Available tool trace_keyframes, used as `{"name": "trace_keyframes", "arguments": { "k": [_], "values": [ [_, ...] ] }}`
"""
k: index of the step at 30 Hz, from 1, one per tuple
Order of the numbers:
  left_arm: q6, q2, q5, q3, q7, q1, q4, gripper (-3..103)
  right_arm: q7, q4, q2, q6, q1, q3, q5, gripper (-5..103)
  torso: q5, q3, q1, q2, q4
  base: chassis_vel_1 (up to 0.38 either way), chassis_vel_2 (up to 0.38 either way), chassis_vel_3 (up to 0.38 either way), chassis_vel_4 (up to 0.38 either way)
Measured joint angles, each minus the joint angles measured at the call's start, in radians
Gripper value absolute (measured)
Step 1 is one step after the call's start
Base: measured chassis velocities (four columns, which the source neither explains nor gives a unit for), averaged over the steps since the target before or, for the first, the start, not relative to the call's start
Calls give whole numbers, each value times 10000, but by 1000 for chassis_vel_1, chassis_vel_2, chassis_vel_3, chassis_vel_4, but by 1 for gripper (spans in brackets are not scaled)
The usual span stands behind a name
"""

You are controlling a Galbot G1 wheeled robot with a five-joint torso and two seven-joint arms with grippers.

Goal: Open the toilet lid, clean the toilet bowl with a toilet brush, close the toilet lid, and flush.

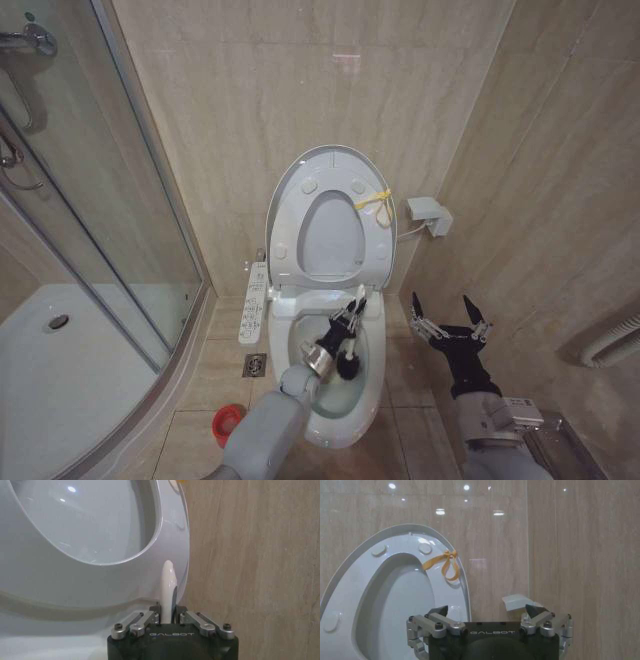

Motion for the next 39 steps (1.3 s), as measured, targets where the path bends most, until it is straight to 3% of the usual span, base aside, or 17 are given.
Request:
{"name": "trace_keyframes", "arguments": {
  "k": [6, 14, 23, 30, 39],
  "values": [
    [172, 5, -73, -11, -83, -149, -550, 19, 0, 0, 0, 0, 0, 0, 0, 100, 0, -1, 0, 0, -5, 0, 0, 0, 0],
    [180, 52, -42, 163, -71, 225, -339, 19, 0, 0, 0, 0, -1, 0, 0, 100, 0, 0, 0, 0, 0, 0, 0, 0, 0],
    [348, 61, -162, 92, -221, 8, -863, 19, 0, 0, 0, 0, 0, 0, 0, 100, 0, -1, 0, 1, -5, 0, 0, 0, 0],
    [265, 43, 93, 150, -212, 371, -334, 19, 0, 0, 0, 0, 0, 0, 0, 100, 0, 0, 0, 0, 1, 0, 0, 0, 0],
    [362, 55, 113, 20, -352, 144, -924, 19, 0, 0, 0, 0, 0, 0, 0, 100, 0, 0, 0, 1, -3, 0, 0, 0, 0]
  ]
}}
